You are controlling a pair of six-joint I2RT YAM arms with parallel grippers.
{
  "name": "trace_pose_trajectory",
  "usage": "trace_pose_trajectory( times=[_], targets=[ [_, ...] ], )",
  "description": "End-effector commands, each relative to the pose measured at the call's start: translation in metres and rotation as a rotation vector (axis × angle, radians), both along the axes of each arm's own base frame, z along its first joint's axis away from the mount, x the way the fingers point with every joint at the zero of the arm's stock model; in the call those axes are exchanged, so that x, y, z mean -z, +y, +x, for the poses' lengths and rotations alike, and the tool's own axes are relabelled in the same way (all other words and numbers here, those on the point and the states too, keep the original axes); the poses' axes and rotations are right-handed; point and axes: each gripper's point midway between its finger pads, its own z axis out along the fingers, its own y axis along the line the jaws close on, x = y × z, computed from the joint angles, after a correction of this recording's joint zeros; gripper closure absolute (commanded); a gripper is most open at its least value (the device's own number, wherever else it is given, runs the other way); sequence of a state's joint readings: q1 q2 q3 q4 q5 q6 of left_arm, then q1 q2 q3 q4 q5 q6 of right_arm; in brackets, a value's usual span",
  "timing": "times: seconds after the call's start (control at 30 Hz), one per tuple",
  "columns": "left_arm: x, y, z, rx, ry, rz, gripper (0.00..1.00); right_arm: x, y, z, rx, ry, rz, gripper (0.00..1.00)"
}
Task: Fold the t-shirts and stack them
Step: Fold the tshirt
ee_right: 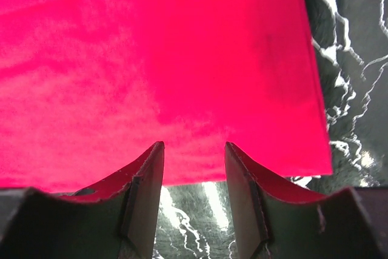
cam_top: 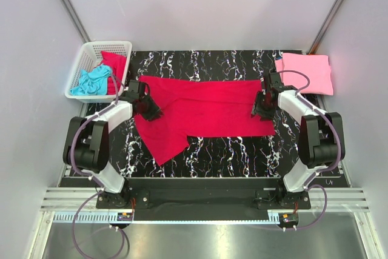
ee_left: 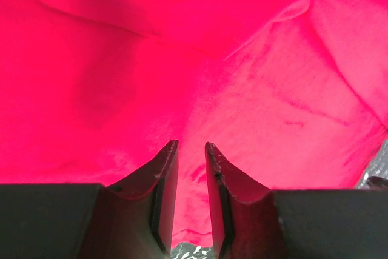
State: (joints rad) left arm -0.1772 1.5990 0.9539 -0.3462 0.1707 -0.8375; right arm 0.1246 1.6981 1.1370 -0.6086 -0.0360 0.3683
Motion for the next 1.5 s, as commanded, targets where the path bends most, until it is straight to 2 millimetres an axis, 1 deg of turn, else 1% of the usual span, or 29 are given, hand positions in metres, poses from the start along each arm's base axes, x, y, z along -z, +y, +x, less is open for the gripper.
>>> trace_pose_trajectory(
  times=[0.0, 0.03, 0.13, 0.2, 0.23, 0.27, 0.3, 0.37, 0.47, 0.57, 0.6, 0.7, 0.83, 1.1, 1.13, 1.17, 1.23, 1.3, 1.4, 1.47],
  targets=[
    [-0.018, -0.029, 0.029, 0.036, -0.109, -0.123, 0.72, -0.028, 0.014, 0.01, 0.0, -0.115, 0.079, 0.48],
    [-0.01, -0.031, 0.033, 0.036, -0.097, -0.119, 0.72, -0.028, 0.016, 0.009, -0.004, -0.117, 0.087, 0.48],
    [-0.007, -0.037, 0.045, 0.045, -0.113, -0.11, 0.72, -0.025, 0.019, 0.005, -0.009, -0.107, 0.104, 0.48],
    [0.007, -0.039, 0.052, 0.043, -0.087, -0.095, 0.71, -0.023, 0.019, 0.006, -0.012, -0.102, 0.103, 0.48],
    [0.005, -0.039, 0.056, 0.039, -0.097, -0.094, 0.71, -0.023, 0.019, 0.005, -0.014, -0.101, 0.102, 0.48],
    [0.008, -0.04, 0.059, 0.041, -0.096, -0.086, 0.72, -0.022, 0.02, 0.006, -0.019, -0.099, 0.106, 0.48],
    [0.01, -0.037, 0.062, 0.031, -0.104, -0.06, 0.71, -0.02, 0.02, 0.006, -0.017, -0.093, 0.106, 0.48],
    [0.009, -0.037, 0.067, 0.031, -0.12, -0.036, 0.71, -0.017, 0.021, 0.006, -0.023, -0.086, 0.111, 0.48],
    [0.004, -0.03, 0.076, 0.021, -0.157, 0.024, 0.71, -0.01, 0.022, 0.005, -0.026, -0.067, 0.113, 0.48],
    [0.001, -0.022, 0.079, 0.004, -0.177, 0.077, 0.71, -0.003, 0.023, 0.005, -0.028, -0.052, 0.116, 0.48],
    [-0.003, -0.02, 0.08, -0.001, -0.188, 0.09, 0.71, -0.002, 0.023, 0.005, -0.03, -0.05, 0.118, 0.48],
    [-0.006, -0.01, 0.082, -0.02, -0.201, 0.152, 0.71, 0.0, 0.024, 0.006, -0.031, -0.048, 0.12, 0.49],
    [-0.002, -0.005, 0.082, -0.024, -0.176, 0.196, 0.71, -0.002, 0.025, 0.008, -0.031, -0.056, 0.124, 0.49],
    [0.004, 0.001, 0.082, -0.044, -0.17, 0.237, 0.71, 0.001, 0.025, 0.005, -0.032, -0.047, 0.126, 0.49],
    [0.003, 0.0, 0.085, -0.041, -0.174, 0.236, 0.71, 0.002, 0.025, 0.004, -0.031, -0.045, 0.124, 0.49],
    [0.009, 0.0, 0.085, -0.036, -0.162, 0.242, 0.71, 0.002, 0.025, 0.003, -0.032, -0.043, 0.122, 0.49],
    [0.01, -0.002, 0.089, -0.032, -0.161, 0.238, 0.71, 0.0, 0.024, 0.003, -0.032, -0.049, 0.119, 0.49],
    [0.015, -0.004, 0.09, -0.028, -0.15, 0.235, 0.71, -0.001, 0.023, 0.003, -0.033, -0.054, 0.114, 0.49],
    [0.018, -0.004, 0.092, -0.029, -0.146, 0.238, 0.71, -0.002, 0.023, 0.004, -0.033, -0.057, 0.113, 0.49],
    [0.016, -0.004, 0.095, -0.029, -0.152, 0.246, 0.71, -0.001, 0.023, 0.004, -0.033, -0.055, 0.113, 0.49]
  ],
)
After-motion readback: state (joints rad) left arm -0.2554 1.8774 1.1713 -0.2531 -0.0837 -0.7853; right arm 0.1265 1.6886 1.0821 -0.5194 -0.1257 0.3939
